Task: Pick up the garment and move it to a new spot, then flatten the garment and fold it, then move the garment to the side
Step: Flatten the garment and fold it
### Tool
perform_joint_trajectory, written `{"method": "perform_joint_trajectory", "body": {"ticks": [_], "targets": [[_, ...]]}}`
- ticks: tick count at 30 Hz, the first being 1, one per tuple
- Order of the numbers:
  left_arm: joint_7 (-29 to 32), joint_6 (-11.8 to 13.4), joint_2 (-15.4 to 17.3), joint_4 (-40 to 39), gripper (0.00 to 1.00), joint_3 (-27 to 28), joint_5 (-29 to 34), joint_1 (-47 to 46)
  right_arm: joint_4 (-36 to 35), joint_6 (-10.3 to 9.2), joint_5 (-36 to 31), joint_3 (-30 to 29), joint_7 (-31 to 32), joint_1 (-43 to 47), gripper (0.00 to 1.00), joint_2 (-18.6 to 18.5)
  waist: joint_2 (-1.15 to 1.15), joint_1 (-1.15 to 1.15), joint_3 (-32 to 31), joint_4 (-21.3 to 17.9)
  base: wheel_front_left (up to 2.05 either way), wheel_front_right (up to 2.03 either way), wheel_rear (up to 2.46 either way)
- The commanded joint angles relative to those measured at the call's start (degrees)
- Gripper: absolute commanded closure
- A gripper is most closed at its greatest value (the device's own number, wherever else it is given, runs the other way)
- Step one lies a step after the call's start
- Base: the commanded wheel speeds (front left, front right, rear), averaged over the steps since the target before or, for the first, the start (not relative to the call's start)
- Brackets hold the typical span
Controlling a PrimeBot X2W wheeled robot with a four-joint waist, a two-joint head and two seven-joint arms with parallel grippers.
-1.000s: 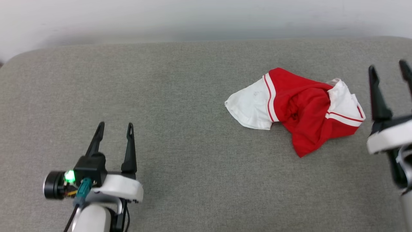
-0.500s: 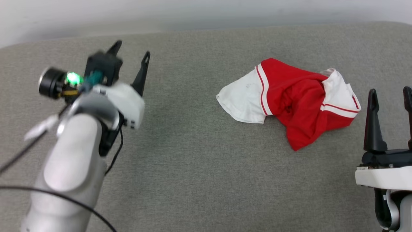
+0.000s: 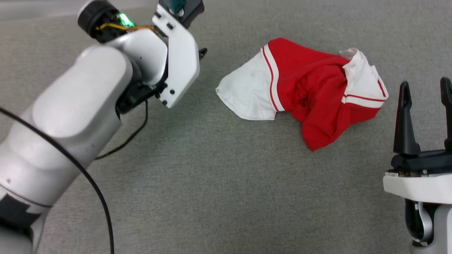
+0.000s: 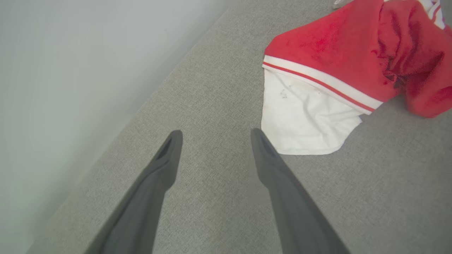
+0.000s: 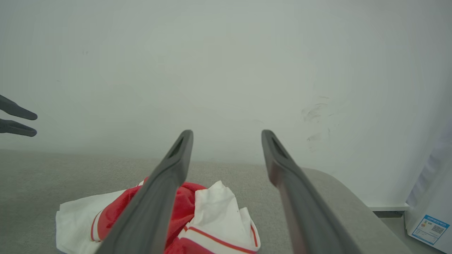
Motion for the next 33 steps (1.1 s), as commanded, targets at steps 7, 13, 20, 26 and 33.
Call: {"method": "perform_joint_trajectory", "body": {"ticks": [7, 13, 20, 26, 33], "targets": [[11.9, 0.0, 0.9, 0.3, 0.00, -11.0, -13.8, -11.4, -1.8, -0.04, -0.4, 1.5, -0.1, -3.4, 0.00, 0.5, 0.00, 0.00, 6.6, -3.7, 0.00, 0.00, 0.00], [18.9, 0.0, 0.6, 1.8, 0.00, -19.3, -18.9, -17.7, -2.4, -0.04, 0.6, 2.5, -0.1, -5.4, 0.00, 0.5, 0.00, 0.00, 10.3, -5.9, 0.00, 0.00, 0.00], [23.4, 0.0, 0.8, 2.6, 0.00, -22.9, -18.6, -17.3, -2.4, -0.04, 1.5, 3.2, -0.1, -7.0, 0.00, 0.5, 0.00, 0.00, 12.5, -7.5, 0.00, 0.00, 0.00], [28.1, 0.0, 2.4, -0.9, 1.00, -23.8, -15.0, -11.6, -1.9, -0.04, 2.1, 2.9, -0.1, -8.0, 0.00, 0.5, 0.00, 0.00, 12.9, -8.1, 0.00, 0.00, 0.00], [24.1, 0.0, 4.4, -4.6, 1.00, -23.1, -15.9, -13.6, -1.2, -0.04, 0.9, 1.9, -0.1, -7.0, 0.00, 0.5, 0.00, 0.00, 9.9, -6.0, 0.00, 0.00, 0.00]]}}
